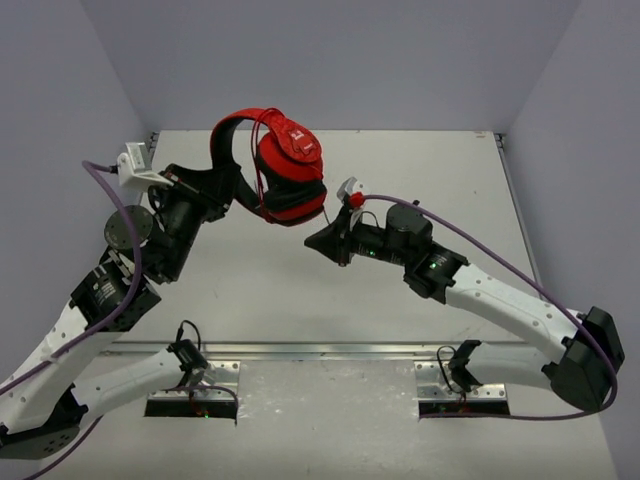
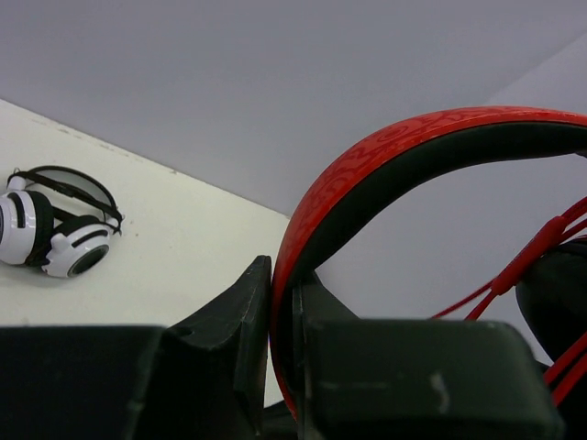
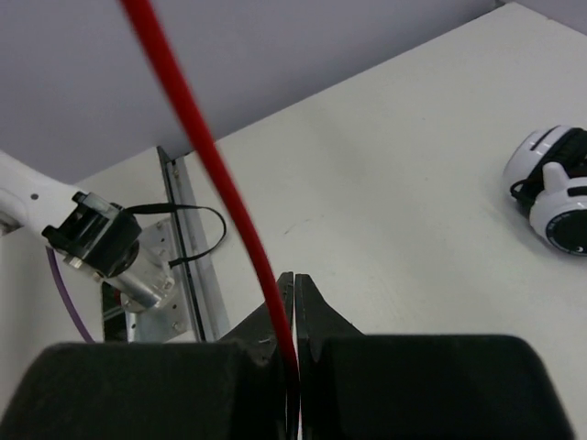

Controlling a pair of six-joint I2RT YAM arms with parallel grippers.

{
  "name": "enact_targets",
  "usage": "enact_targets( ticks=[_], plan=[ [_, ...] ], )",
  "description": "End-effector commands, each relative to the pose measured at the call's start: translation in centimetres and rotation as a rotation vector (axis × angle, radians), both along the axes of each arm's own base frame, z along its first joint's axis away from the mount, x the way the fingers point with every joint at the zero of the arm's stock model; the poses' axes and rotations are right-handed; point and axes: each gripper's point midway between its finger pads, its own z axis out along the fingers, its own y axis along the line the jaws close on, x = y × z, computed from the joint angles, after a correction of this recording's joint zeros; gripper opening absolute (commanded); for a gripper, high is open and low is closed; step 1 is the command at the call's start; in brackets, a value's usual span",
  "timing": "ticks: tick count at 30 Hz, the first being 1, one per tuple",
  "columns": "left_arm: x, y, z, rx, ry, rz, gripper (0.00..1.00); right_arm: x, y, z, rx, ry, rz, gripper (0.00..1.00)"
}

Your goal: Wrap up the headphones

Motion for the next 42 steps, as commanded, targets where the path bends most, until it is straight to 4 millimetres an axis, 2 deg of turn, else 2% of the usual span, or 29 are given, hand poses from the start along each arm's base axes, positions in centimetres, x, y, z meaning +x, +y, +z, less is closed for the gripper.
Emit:
enact_targets(
  ticks=[1, 4, 8, 11, 12, 14, 19, 21, 23, 24, 27, 33, 35, 36, 38, 39, 40, 42],
  plan=[
    [-0.6, 1.9, 4.7, -0.227, -0.087, 0.063, 0.0, -1.0, 1.7, 0.5, 0.005, -0.068, 0.016, 0.01],
    [-0.4, 2.0, 4.8, -0.228, -0.079, 0.073, 0.0, -1.3, 2.5, -0.1, -0.001, -0.067, 0.021, 0.01],
    [0.1, 3.1, 3.9, -0.263, -0.037, 0.148, 0.0, -1.4, 3.1, -0.9, -0.022, -0.061, 0.014, 0.01],
    [0.4, 3.9, 3.4, -0.283, -0.003, 0.204, 0.0, -2.0, 3.9, -1.5, -0.054, -0.081, 0.008, 0.01],
    [0.5, 3.9, 3.3, -0.287, 0.002, 0.215, 0.0, -2.7, 4.4, -1.9, -0.071, -0.079, 0.024, 0.01],
    [0.8, 4.2, 3.0, -0.297, 0.019, 0.243, 0.0, -2.8, 4.8, -1.9, -0.094, -0.104, 0.004, 0.01],
    [2.1, 4.2, 2.5, -0.279, 0.055, 0.315, 0.01, -4.8, 6.2, -1.9, -0.135, -0.171, 0.016, 0.01],
    [2.4, 4.2, 2.6, -0.26, 0.067, 0.335, 0.0, -5.0, 6.4, -2.0, -0.156, -0.19, -0.005, 0.01],
    [3.3, 3.5, 1.9, -0.224, 0.086, 0.35, 0.0, -5.1, 7.0, -2.0, -0.177, -0.204, -0.018, 0.01],
    [3.8, 3.1, 1.3, -0.202, 0.093, 0.351, 0.01, -5.0, 7.0, -2.4, -0.209, -0.211, -0.03, 0.01],
    [5.2, 1.9, -0.6, -0.149, 0.129, 0.368, 0.0, -4.7, 7.9, -1.8, -0.257, -0.246, -0.069, 0.01],
    [6.4, 2.5, -4.2, -0.052, 0.19, 0.481, 0.0, -4.4, 7.5, -0.8, -0.321, -0.298, -0.153, 0.01],
    [6.9, 2.6, -6.1, 0.016, 0.227, 0.529, 0.0, -4.6, 7.2, -0.9, -0.356, -0.3, -0.147, 0.01],
    [7.0, 2.7, -7.0, 0.047, 0.245, 0.54, 0.0, -4.7, 7.4, 0.0, -0.346, -0.302, -0.14, 0.01],
    [7.2, 2.6, -9.3, 0.105, 0.277, 0.557, 0.0, -5.0, 7.2, -0.8, -0.412, -0.299, -0.114, 0.01],
    [7.3, 2.6, -10.5, 0.119, 0.293, 0.566, 0.0, -5.1, 7.4, 0.0, -0.407, -0.3, -0.103, 0.01],
    [7.3, 2.7, -12.6, 0.156, 0.319, 0.572, 0.0, -5.2, 7.0, -0.4, -0.457, -0.331, -0.079, 0.01],
    [7.3, 2.6, -14.5, 0.185, 0.341, 0.568, 0.0, -5.3, 6.7, -0.1, -0.478, -0.35, -0.062, 0.01]
  ],
)
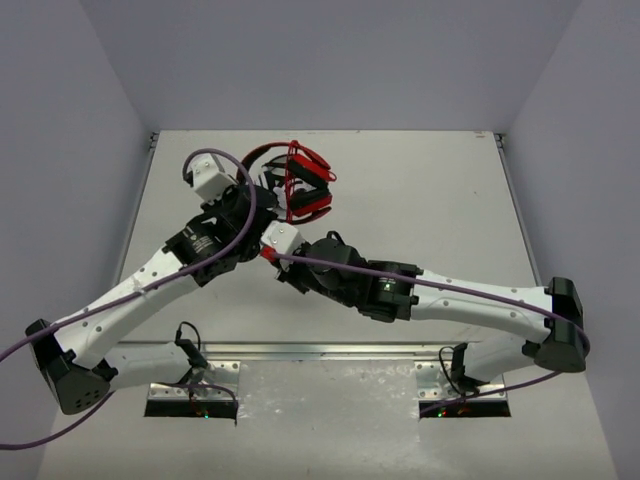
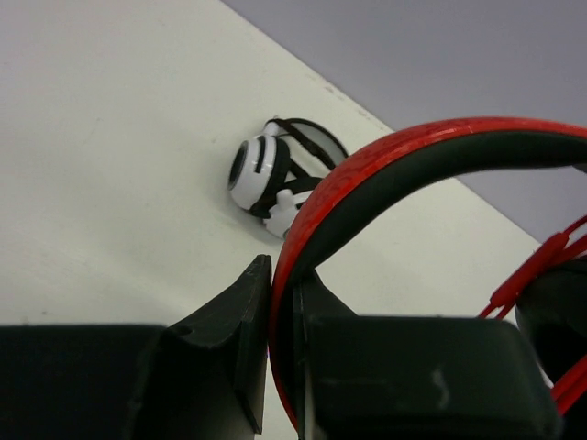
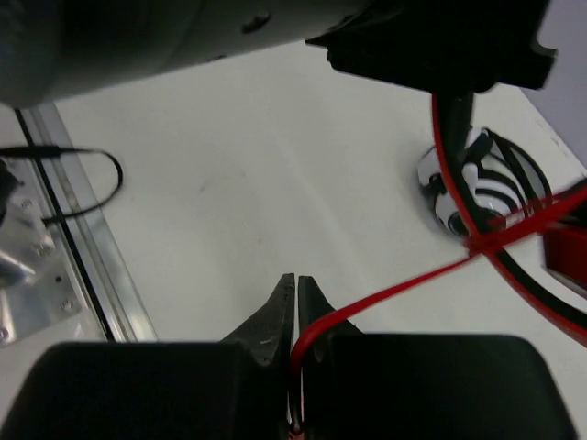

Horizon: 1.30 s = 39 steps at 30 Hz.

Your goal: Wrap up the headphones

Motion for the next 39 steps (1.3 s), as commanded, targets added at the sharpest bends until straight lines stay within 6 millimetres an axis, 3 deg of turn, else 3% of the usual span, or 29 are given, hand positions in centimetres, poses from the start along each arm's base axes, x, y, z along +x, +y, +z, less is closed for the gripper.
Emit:
enact_targets(
  ticks=[1, 4, 5, 12, 16, 18, 21, 26, 33, 35, 36, 39],
  plan=[
    [0.3, 0.5, -2.8, -0.018, -0.017, 0.071, 0.0, -1.2, -1.0, 0.2, -0.14, -0.056, 0.086, 0.01],
    [0.0, 0.6, -5.4, 0.003, 0.017, 0.069, 0.0, -1.6, -1.5, 0.7, -0.177, -0.067, 0.121, 0.01],
    [-0.3, 0.8, -7.3, 0.038, 0.046, 0.057, 0.0, -2.0, -1.6, 0.5, -0.201, -0.072, 0.153, 0.01],
    [-0.7, -0.4, -11.7, 0.082, 0.079, -0.074, 0.0, -2.2, -3.0, 0.8, -0.26, -0.111, 0.186, 0.01],
    [-1.0, -1.8, -12.2, 0.104, 0.08, -0.204, 0.0, -1.4, -3.8, 0.1, -0.262, -0.158, 0.151, 0.01],
    [-1.0, -2.3, -12.4, 0.1, 0.062, -0.241, 0.0, -1.0, -3.9, 1.1, -0.217, -0.181, 0.135, 0.01],
    [-1.2, -3.6, -12.7, 0.106, 0.051, -0.336, 0.0, -0.7, -4.4, 0.9, -0.191, -0.182, 0.142, 0.01],
    [-1.3, -4.3, -13.1, 0.103, 0.097, -0.367, 0.0, -1.8, -5.3, 0.5, -0.177, -0.168, 0.198, 0.01],
    [-1.1, -4.7, -12.8, 0.145, 0.08, -0.408, 0.0, -2.5, -5.9, 2.5, -0.18, -0.199, 0.259, 0.01],
    [-1.0, -4.9, -12.9, 0.154, 0.083, -0.421, 0.0, -2.6, -5.8, 0.9, -0.257, -0.162, 0.292, 0.01],
    [-1.1, -5.2, -13.1, 0.153, 0.089, -0.438, 0.0, -2.6, -5.5, 1.3, -0.257, -0.151, 0.308, 0.01],
    [-1.4, -5.4, -13.9, 0.122, 0.129, -0.432, 0.0, -2.4, -5.5, -0.2, -0.302, -0.092, 0.326, 0.01]
  ],
)
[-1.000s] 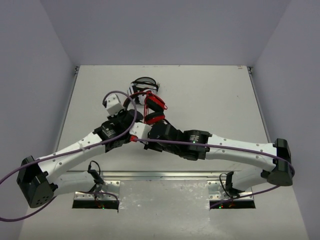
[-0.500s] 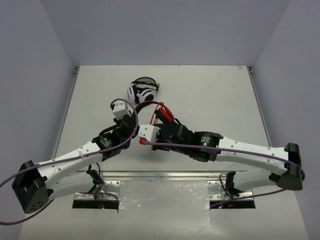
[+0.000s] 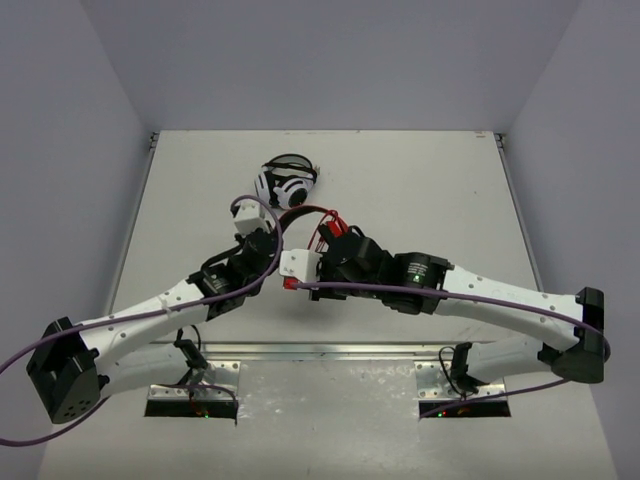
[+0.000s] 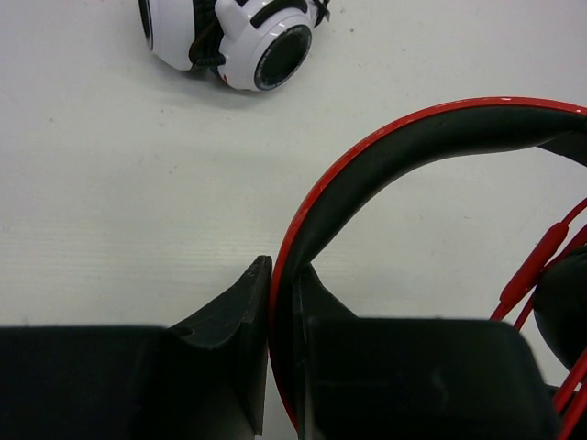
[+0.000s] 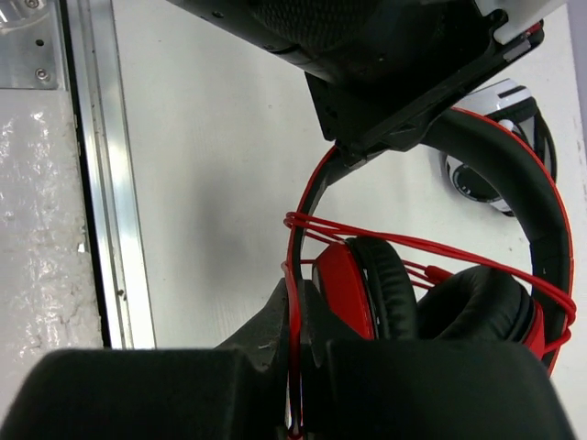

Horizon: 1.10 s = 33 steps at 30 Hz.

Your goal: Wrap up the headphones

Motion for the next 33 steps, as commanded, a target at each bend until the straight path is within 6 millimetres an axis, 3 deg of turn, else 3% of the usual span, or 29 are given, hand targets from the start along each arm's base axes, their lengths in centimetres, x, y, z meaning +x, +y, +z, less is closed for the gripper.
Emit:
enact_targets(
  ticks=[1, 7, 21, 29, 32, 33],
  plan=[
    [0.6, 0.2, 0.7, -0.021, 0.006, 0.042, 0.0, -0.5, 1.8, 3.0, 0.084, 0.017, 0.073, 0.01],
    [0.5, 1.1, 0.6, -0.084, 0.098, 0.196, 0.0, -0.6, 3.1, 1.7, 0.122, 0.054, 0.065, 0.01],
    [2.0, 2.6, 4.1, -0.288, 0.093, 0.362, 0.0, -1.3, 8.0, 4.5, 0.292, 0.101, 0.153, 0.01],
    [3.4, 4.0, 3.7, -0.333, 0.108, 0.386, 0.0, -1.5, 11.4, 4.8, 0.293, 0.125, 0.184, 0.01],
    [3.1, 4.2, 3.9, -0.322, 0.089, 0.363, 0.0, -0.7, 11.1, 4.7, 0.242, 0.089, 0.153, 0.01],
    [2.8, 4.4, 3.1, -0.314, 0.086, 0.36, 0.0, -0.4, 11.1, 5.4, 0.246, 0.075, 0.146, 0.01]
  ],
)
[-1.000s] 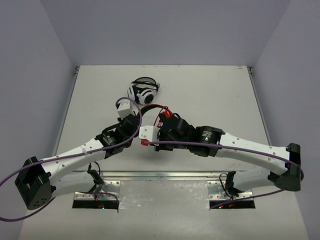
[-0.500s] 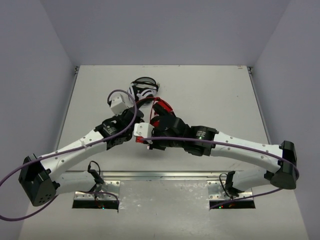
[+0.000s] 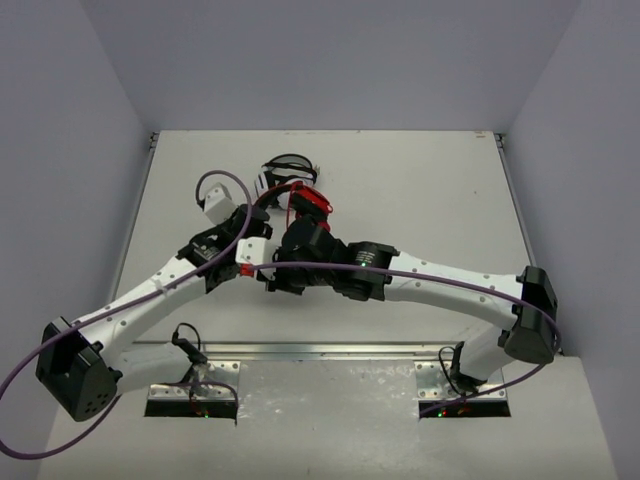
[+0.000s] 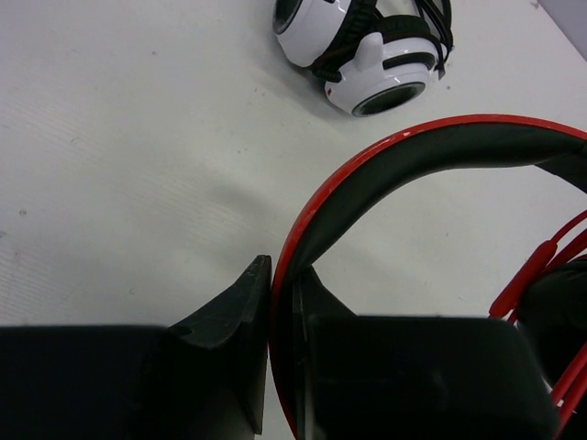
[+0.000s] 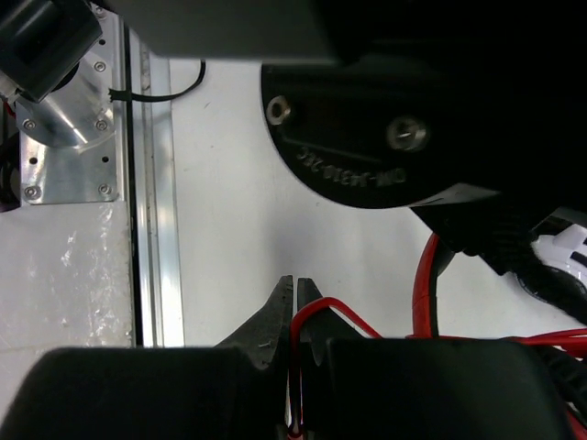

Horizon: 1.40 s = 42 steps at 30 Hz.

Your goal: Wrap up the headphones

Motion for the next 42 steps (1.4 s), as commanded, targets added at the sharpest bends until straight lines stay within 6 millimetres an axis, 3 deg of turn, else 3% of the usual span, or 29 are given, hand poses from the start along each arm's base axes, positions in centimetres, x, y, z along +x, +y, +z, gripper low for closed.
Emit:
enact_targets(
  ticks=[1, 4, 6, 7, 11, 17, 25, 32, 33, 35, 42],
  plan=[
    [1.3, -0.2, 2.5, -0.078, -0.143, 0.016, 0.0, -0.7, 2.1, 6.8, 0.152, -0.085, 0.048, 0.01],
    [0.7, 0.1, 0.9, -0.046, -0.142, -0.023, 0.0, -0.5, 1.1, 7.7, 0.125, -0.12, 0.047, 0.01],
    [0.7, -0.3, 1.0, -0.037, -0.187, -0.076, 0.0, -0.9, 0.2, 7.9, 0.071, -0.12, 0.074, 0.01],
    [0.2, 0.1, -0.7, -0.015, -0.164, -0.082, 0.0, -1.1, -0.2, 8.1, 0.057, -0.125, 0.084, 0.01],
    [-0.1, -0.3, -2.5, 0.049, -0.16, -0.17, 0.0, -1.8, -2.0, 7.9, -0.009, -0.117, 0.109, 0.01],
    [-0.5, -0.6, -3.3, 0.124, -0.186, -0.247, 0.0, -1.4, -3.3, 7.7, -0.09, -0.136, 0.103, 0.01],
    [-1.0, -2.7, -2.3, 0.182, -0.26, -0.406, 0.0, -0.6, -3.8, 4.9, -0.241, -0.126, 0.104, 0.01],
    [-1.5, -1.9, -3.3, 0.111, -0.165, -0.295, 0.0, -1.3, -2.6, 3.7, -0.224, -0.058, 0.117, 0.01],
    [-1.3, -2.2, -2.5, 0.061, -0.171, -0.262, 0.0, -1.2, -2.4, 4.5, -0.182, -0.069, 0.109, 0.01],
    [-1.5, -1.6, -2.5, 0.042, -0.142, -0.206, 0.0, -1.4, -2.6, 3.9, -0.17, -0.07, 0.107, 0.02],
    [-1.0, -1.8, 2.0, -0.159, -0.154, -0.039, 0.0, -2.1, -2.0, 3.2, -0.09, -0.063, 0.124, 0.01]
  ],
)
